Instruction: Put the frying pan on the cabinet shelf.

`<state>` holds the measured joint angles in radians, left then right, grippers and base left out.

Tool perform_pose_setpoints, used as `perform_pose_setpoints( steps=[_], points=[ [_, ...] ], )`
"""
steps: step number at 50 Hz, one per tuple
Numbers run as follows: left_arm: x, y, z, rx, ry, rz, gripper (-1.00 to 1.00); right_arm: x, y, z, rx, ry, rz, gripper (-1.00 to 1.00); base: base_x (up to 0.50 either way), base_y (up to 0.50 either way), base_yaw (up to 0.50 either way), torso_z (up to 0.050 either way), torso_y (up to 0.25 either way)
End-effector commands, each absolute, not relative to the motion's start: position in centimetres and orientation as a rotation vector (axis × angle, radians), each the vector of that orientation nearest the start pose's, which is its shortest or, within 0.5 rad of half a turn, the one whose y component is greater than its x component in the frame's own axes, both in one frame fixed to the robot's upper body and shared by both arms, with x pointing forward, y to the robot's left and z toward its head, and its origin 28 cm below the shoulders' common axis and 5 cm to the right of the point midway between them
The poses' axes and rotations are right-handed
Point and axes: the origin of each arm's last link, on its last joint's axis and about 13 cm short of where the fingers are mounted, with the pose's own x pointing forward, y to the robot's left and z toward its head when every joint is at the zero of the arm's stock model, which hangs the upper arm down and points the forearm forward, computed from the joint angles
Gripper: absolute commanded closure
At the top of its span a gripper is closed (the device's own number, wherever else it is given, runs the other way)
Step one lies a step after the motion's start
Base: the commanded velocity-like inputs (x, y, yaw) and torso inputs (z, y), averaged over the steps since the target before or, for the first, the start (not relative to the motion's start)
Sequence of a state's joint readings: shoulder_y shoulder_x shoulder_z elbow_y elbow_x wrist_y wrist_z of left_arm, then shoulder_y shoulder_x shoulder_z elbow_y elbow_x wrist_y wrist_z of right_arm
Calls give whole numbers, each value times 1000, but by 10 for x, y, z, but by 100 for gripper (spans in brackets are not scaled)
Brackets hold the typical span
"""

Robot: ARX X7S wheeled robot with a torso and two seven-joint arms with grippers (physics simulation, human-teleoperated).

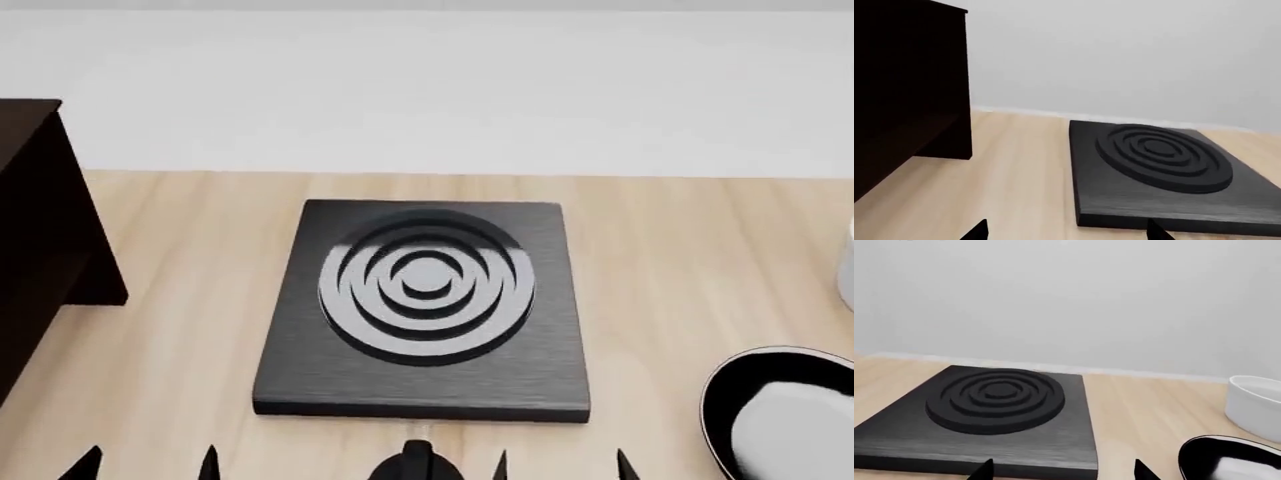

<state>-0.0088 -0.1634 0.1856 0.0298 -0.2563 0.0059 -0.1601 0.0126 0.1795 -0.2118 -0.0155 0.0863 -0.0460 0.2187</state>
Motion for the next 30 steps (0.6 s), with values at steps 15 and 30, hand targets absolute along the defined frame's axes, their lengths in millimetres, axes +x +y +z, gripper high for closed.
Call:
perform_pose_setpoints(
  steps=[15,30],
  points=[
    [209,204,17,-100,19,-15,-100,209,-97,18,-81,-45,-4,-100,450,0,0,0,0],
    [209,203,17,-114,33,-28,-100,210,-97,16,-95,-27,-13,-100,27,0,0,0,0]
  ],
)
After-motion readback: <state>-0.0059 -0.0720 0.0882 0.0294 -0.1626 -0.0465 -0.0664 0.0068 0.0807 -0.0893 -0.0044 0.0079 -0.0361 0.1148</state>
